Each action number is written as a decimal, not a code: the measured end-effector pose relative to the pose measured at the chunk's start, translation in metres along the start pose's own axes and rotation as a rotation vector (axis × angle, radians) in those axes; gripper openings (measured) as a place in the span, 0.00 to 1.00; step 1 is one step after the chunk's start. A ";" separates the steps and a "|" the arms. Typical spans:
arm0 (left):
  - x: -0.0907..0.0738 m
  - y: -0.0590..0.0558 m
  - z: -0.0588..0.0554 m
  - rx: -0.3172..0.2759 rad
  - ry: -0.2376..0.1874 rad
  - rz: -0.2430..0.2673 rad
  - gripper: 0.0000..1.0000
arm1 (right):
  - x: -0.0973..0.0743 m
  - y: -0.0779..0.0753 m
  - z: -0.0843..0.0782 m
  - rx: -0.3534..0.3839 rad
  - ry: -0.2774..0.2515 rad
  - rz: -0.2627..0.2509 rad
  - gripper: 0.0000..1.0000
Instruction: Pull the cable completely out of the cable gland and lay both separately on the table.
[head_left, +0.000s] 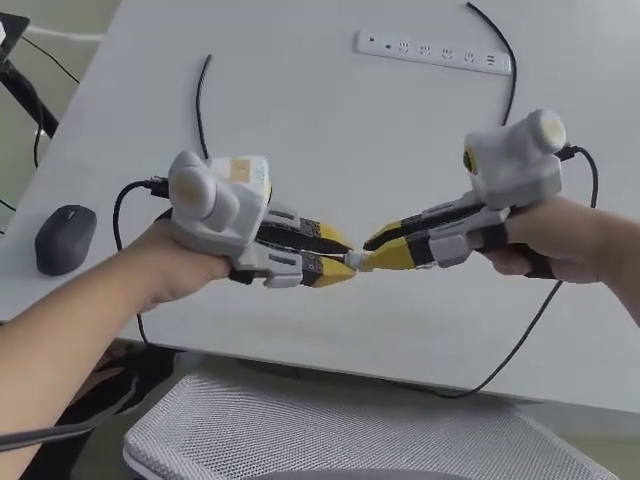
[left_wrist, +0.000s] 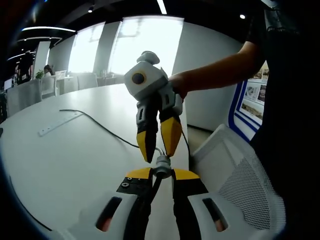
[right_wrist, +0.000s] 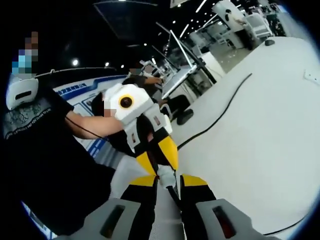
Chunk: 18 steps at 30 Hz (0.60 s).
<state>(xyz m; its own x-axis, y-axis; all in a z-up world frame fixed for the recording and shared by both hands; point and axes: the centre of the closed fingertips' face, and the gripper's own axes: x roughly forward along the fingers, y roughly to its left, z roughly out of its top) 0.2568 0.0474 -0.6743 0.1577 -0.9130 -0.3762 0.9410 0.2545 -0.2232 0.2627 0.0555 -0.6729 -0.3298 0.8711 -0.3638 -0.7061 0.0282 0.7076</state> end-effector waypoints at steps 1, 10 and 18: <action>0.000 0.000 0.000 0.002 -0.001 0.000 0.15 | 0.000 0.002 -0.002 0.023 0.010 0.023 0.13; 0.000 -0.001 0.004 0.019 -0.005 -0.010 0.15 | 0.002 0.007 -0.007 0.098 0.006 0.099 0.09; 0.000 -0.002 0.005 0.040 -0.003 -0.022 0.15 | 0.002 0.008 -0.008 0.138 0.001 0.128 0.09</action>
<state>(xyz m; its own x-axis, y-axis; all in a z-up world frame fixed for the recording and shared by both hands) 0.2565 0.0448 -0.6690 0.1374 -0.9191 -0.3692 0.9556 0.2211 -0.1949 0.2516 0.0533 -0.6723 -0.4119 0.8716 -0.2658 -0.5656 -0.0158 0.8246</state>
